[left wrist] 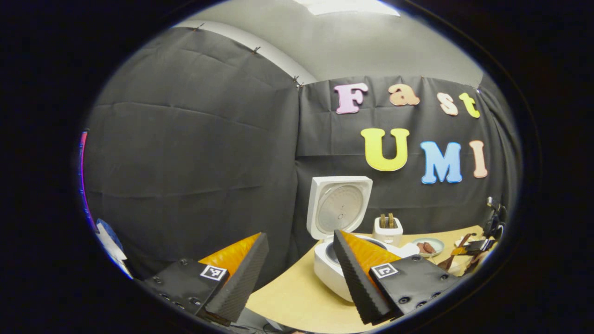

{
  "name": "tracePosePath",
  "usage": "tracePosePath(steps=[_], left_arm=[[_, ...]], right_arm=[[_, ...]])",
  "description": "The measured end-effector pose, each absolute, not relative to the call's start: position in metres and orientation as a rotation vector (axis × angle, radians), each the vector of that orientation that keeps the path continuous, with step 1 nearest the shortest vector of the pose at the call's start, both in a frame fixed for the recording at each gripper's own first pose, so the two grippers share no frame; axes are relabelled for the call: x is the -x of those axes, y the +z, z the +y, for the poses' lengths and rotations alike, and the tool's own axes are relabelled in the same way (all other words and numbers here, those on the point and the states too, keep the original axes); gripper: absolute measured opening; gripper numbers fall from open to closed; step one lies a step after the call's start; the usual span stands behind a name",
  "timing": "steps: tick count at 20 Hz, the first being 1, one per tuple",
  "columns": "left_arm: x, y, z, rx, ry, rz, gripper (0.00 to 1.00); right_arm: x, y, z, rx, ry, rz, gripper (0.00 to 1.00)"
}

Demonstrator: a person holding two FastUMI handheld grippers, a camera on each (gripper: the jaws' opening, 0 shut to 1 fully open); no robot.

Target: Close the left gripper, press the button to open the rice cooker; take a wooden spoon from the chopstick holder with the right hand, scoop a spoonful of rice and pour it into the rice cooker, then put the wooden spoon back into the chopstick holder.

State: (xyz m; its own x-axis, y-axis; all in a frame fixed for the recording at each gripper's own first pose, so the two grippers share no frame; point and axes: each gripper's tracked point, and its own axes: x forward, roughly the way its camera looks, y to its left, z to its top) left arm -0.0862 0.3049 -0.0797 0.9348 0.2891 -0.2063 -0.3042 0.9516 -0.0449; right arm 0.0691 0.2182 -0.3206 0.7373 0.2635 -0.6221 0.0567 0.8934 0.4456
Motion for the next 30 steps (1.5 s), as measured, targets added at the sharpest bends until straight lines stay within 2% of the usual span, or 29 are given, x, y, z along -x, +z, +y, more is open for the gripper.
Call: tracePosePath(steps=[4, 7, 10, 11, 15, 16, 19, 20, 23, 30], left_arm=[[0.087, -0.078, 0.306, 0.083, 0.308, 0.203, 0.95], [0.084, -0.071, 0.305, 0.076, 0.305, 0.198, 1.00], [0.081, -0.063, 0.300, 0.057, 0.297, 0.187, 0.97], [0.081, -0.061, 0.297, 0.052, 0.294, 0.182, 1.00], [0.081, -0.057, 0.292, 0.045, 0.290, 0.166, 1.00], [0.081, -0.056, 0.291, 0.048, 0.289, 0.164, 0.98], [0.081, -0.057, 0.291, 0.058, 0.292, 0.160, 1.00], [0.081, -0.056, 0.292, 0.063, 0.293, 0.160, 0.97], [0.081, -0.059, 0.295, 0.069, 0.297, 0.159, 1.00], [0.094, -0.059, 0.319, 0.061, 0.342, 0.158, 1.00]], right_arm=[[-0.067, -0.336, 0.202, -0.761, 0.024, 0.803, 0.07], [-0.071, -0.329, 0.198, -0.915, 0.012, 0.804, 0.07], [-0.076, -0.321, 0.188, -0.985, -0.011, 0.795, 0.07], [-0.077, -0.318, 0.186, -0.999, -0.011, 0.791, 0.07], [-0.087, -0.297, 0.176, -1.096, 0.005, 0.758, 0.07], [-0.089, -0.291, 0.177, -1.133, 0.014, 0.753, 0.07], [-0.093, -0.267, 0.185, -1.256, 0.064, 0.748, 0.07], [-0.097, -0.257, 0.190, -1.307, 0.085, 0.742, 0.07], [-0.101, -0.232, 0.209, -1.427, 0.154, 0.731, 0.07], [-0.112, -0.181, 0.283, -1.448, 0.338, 0.737, 0.07]])
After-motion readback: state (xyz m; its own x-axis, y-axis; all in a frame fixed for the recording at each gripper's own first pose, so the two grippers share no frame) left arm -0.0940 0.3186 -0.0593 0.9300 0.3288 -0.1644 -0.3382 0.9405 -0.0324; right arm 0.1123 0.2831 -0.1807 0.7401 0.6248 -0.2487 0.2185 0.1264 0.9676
